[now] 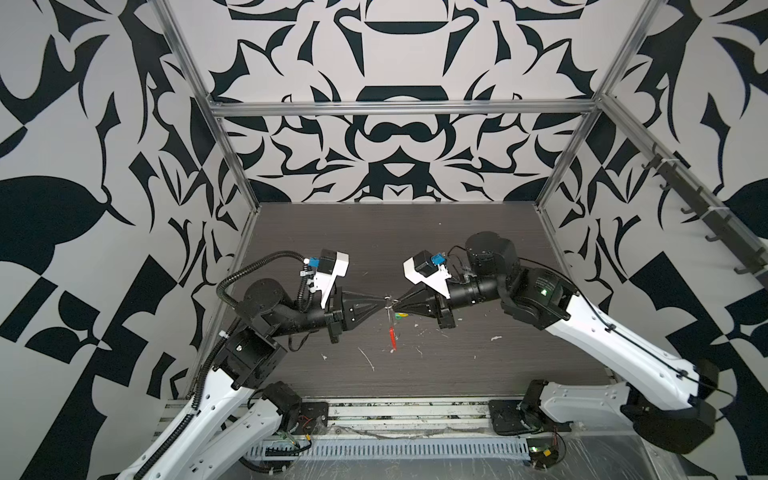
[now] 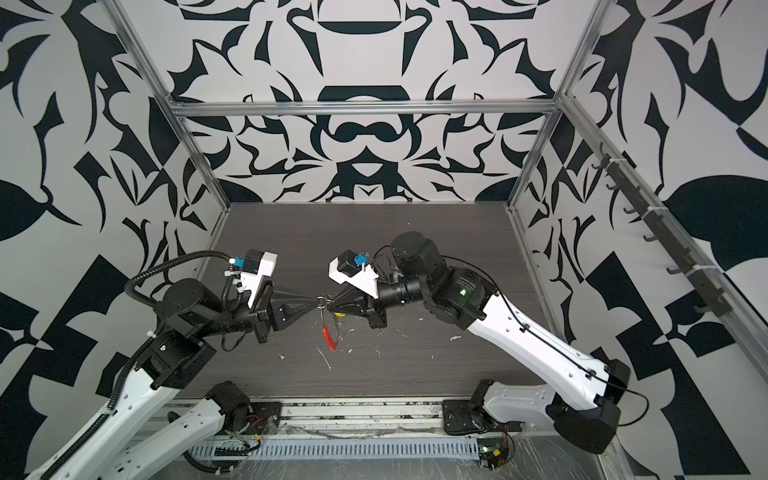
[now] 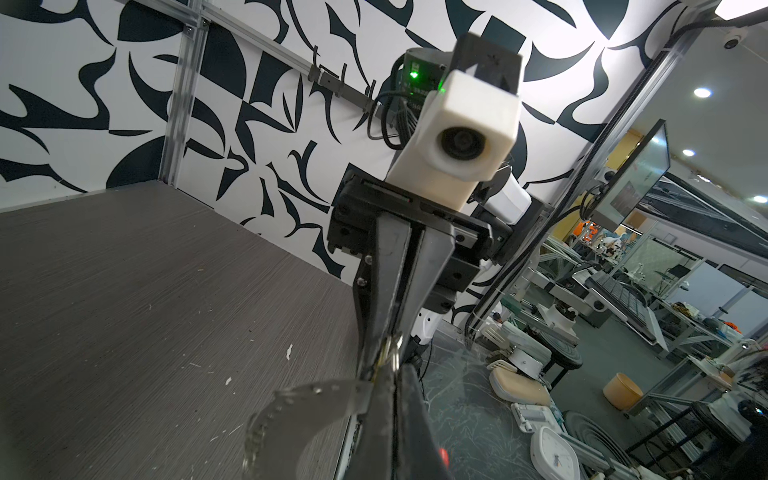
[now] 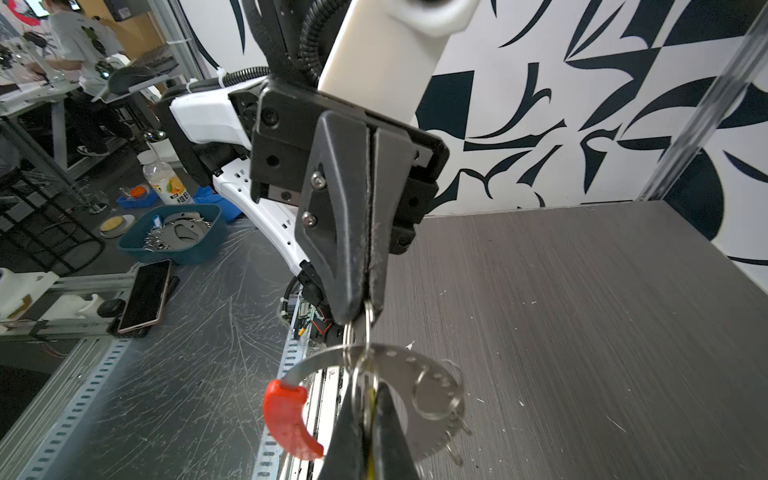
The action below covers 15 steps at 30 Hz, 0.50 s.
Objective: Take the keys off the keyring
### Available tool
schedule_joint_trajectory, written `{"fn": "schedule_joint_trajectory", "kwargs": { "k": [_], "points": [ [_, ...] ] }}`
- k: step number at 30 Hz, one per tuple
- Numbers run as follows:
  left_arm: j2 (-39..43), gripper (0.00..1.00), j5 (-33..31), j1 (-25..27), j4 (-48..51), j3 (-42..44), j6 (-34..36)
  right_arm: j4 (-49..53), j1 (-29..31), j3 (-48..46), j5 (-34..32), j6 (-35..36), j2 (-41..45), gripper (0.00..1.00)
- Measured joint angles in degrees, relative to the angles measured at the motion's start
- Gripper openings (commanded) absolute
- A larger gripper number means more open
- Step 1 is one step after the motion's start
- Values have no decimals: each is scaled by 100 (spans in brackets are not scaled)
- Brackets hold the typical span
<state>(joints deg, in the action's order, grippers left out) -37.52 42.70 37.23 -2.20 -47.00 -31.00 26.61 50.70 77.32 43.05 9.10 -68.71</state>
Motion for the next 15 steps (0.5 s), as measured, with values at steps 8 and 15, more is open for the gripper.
{"fn": "schedule_joint_trajectory", "kwargs": {
  "k": [8,15],
  "points": [
    [37,0,35,0,-638,133,-376,-166,-20,4,413,-144,-68,0],
    [98,0,-234,2,-1187,365,-623,-584,-35,-151,444,-433,-42,0]
  ]
}}
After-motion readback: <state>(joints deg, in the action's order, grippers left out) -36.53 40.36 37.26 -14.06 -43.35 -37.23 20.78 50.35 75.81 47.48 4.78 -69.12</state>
